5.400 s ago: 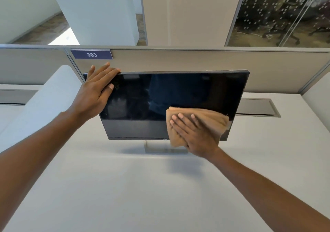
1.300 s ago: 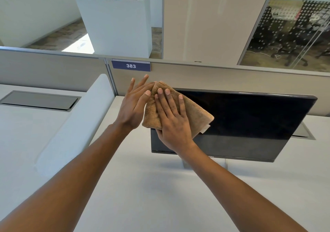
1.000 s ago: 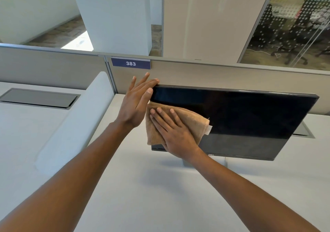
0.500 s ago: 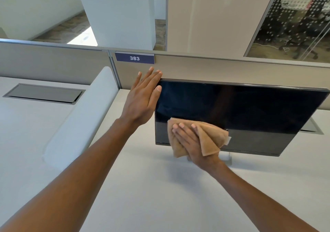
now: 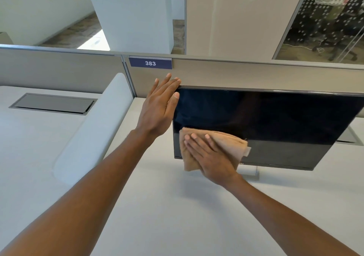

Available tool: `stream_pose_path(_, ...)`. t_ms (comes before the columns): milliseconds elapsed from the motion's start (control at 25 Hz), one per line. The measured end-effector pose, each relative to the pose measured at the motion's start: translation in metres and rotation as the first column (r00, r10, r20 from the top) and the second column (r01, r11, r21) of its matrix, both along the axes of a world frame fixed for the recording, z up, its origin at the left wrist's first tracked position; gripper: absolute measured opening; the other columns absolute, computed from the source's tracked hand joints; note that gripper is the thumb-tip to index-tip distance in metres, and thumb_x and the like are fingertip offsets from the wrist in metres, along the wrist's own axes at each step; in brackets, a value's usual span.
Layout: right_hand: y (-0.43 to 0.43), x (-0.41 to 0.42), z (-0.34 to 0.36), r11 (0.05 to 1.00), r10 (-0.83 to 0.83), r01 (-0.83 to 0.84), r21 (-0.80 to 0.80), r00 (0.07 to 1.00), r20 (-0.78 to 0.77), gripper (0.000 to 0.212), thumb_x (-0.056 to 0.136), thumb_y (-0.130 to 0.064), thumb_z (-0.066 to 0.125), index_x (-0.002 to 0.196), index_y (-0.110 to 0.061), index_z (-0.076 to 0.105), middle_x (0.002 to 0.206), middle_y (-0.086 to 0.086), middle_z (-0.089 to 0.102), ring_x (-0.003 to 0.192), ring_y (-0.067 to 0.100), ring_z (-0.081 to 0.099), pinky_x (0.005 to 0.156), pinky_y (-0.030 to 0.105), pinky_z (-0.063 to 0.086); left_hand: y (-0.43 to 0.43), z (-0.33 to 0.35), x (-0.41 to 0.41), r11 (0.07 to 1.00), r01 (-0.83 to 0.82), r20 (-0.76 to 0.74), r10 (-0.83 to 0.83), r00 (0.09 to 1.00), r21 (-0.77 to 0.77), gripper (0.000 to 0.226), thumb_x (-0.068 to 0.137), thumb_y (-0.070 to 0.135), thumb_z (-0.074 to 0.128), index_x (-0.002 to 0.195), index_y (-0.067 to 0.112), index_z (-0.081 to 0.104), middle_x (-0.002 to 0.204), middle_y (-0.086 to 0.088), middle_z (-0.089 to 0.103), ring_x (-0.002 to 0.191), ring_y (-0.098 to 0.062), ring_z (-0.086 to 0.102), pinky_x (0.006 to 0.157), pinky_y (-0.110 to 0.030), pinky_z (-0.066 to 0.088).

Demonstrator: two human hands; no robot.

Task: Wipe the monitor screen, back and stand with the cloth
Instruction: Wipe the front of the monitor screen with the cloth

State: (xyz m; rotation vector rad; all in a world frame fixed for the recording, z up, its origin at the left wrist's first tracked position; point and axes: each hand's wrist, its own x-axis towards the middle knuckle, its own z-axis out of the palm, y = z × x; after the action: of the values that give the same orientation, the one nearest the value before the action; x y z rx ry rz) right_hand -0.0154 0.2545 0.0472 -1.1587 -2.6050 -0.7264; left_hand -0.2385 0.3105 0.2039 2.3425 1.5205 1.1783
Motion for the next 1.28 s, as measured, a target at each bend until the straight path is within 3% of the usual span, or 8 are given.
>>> stream_pose_path(160, 0.000, -0.031, -0.035, 0.996, 0.088, -0.091, 0.007, 0.981, 0.170, 0.074, 0.105, -0.023, 0.036, 0.166, -0.009, -0.003, 0.176, 0.006, -0.009, 0.162, 0.025, -0.004, 0.131, 0.045, 0.001, -0.003, 0.001, 0.000, 1.000, -0.013, -0.002, 0.013, 1.000, -0.009, 0.048, 0.113, 0.028, 0.030, 0.155, 0.013, 0.048, 0.162, -0.002, 0.044, 0.156, -0.006, 0.023, 0.132, -0.034, 0.009)
stream_pose_path(320, 0.001, -0.030, -0.058, 0.987, 0.066, -0.109, 0.116, 0.944, 0.323, 0.087, 0.102, -0.030, 0.052, 0.166, -0.009, -0.003, 0.175, 0.010, -0.009, 0.162, 0.029, 0.001, 0.132, 0.045, 0.005, -0.002, 0.002, -0.003, 1.000, -0.010, -0.008, 0.010, 1.000, -0.003, 0.048, 0.113, 0.026, 0.030, 0.154, 0.011, 0.049, 0.161, -0.004, 0.046, 0.157, -0.011, 0.027, 0.132, -0.038, 0.012)
stream_pose_path(480, -0.008, 0.022, -0.069, 0.968, 0.043, -0.145, 0.203, 0.898, 0.437, 0.090, 0.098, -0.024, 0.053, 0.165, -0.006, -0.004, 0.172, 0.019, -0.015, 0.159, 0.039, -0.004, 0.129, 0.054, -0.008, -0.003, 0.000, -0.002, 1.000, -0.005, -0.002, 0.005, 1.000, -0.001, 0.048, 0.112, 0.024, 0.030, 0.154, 0.011, 0.049, 0.161, -0.004, 0.046, 0.157, -0.013, 0.029, 0.132, -0.042, 0.014)
stream_pose_path(600, -0.018, 0.078, -0.076, 0.977, 0.050, -0.132, 0.170, 0.908, 0.415, 0.092, 0.097, -0.023, 0.063, 0.167, -0.011, 0.004, 0.176, 0.009, -0.004, 0.161, 0.031, 0.007, 0.130, 0.049, -0.003, -0.002, -0.001, -0.002, 1.000, 0.002, -0.003, -0.002, 1.000, 0.005, 0.048, 0.111, 0.020, 0.031, 0.155, 0.010, 0.049, 0.161, -0.005, 0.047, 0.157, -0.015, 0.029, 0.131, -0.045, 0.016)
stream_pose_path(800, -0.037, 0.147, -0.044, 0.991, -0.060, 0.038, 0.128, 0.983, 0.175, 0.072, 0.104, -0.010, 0.050, 0.167, -0.013, 0.015, 0.176, 0.003, 0.010, 0.161, 0.027, 0.016, 0.129, 0.049, 0.012, -0.001, -0.004, -0.002, 1.000, 0.002, 0.008, -0.002, 1.000, 0.017, 0.049, 0.109, 0.016, 0.032, 0.155, 0.010, 0.049, 0.161, -0.005, 0.046, 0.157, -0.014, 0.029, 0.131, -0.046, 0.016)
stream_pose_path(920, -0.036, 0.157, 0.004, 0.964, -0.240, 0.256, 0.073, 0.955, -0.173, 0.071, 0.103, -0.015, 0.043, 0.167, -0.012, 0.013, 0.175, 0.007, 0.014, 0.161, 0.031, 0.014, 0.129, 0.056, 0.014, 0.000, -0.005, -0.002, 1.000, 0.000, -0.003, 0.000, 1.000, 0.026, 0.050, 0.109, 0.018, 0.032, 0.156, 0.011, 0.048, 0.162, -0.003, 0.045, 0.157, -0.012, 0.028, 0.131, -0.045, 0.016)
stream_pose_path(1120, -0.020, 0.152, 0.097, 0.839, -0.346, 0.543, 0.037, 0.585, -0.733, 0.064, 0.107, -0.023, 0.047, 0.162, 0.002, 0.024, 0.172, 0.020, 0.017, 0.161, 0.038, 0.013, 0.130, 0.055, 0.010, -0.001, -0.005, 0.000, 0.998, -0.022, -0.080, 0.026, 0.996, 0.062, 0.049, 0.111, 0.023, 0.034, 0.156, 0.011, 0.047, 0.161, -0.004, 0.046, 0.156, -0.015, 0.032, 0.130, -0.043, 0.019)
stream_pose_path(1280, -0.004, 0.136, 0.148, 0.840, -0.182, 0.538, 0.070, 0.402, -0.897, 0.058, 0.109, -0.027, 0.047, 0.158, 0.002, 0.035, 0.166, 0.023, 0.031, 0.157, 0.038, 0.025, 0.128, 0.054, 0.024, -0.001, -0.003, 0.004, 0.984, -0.076, -0.150, 0.101, 0.983, 0.161, 0.048, 0.110, 0.025, 0.039, 0.154, 0.008, 0.049, 0.159, -0.008, 0.049, 0.153, -0.022, 0.039, 0.128, -0.047, 0.025)
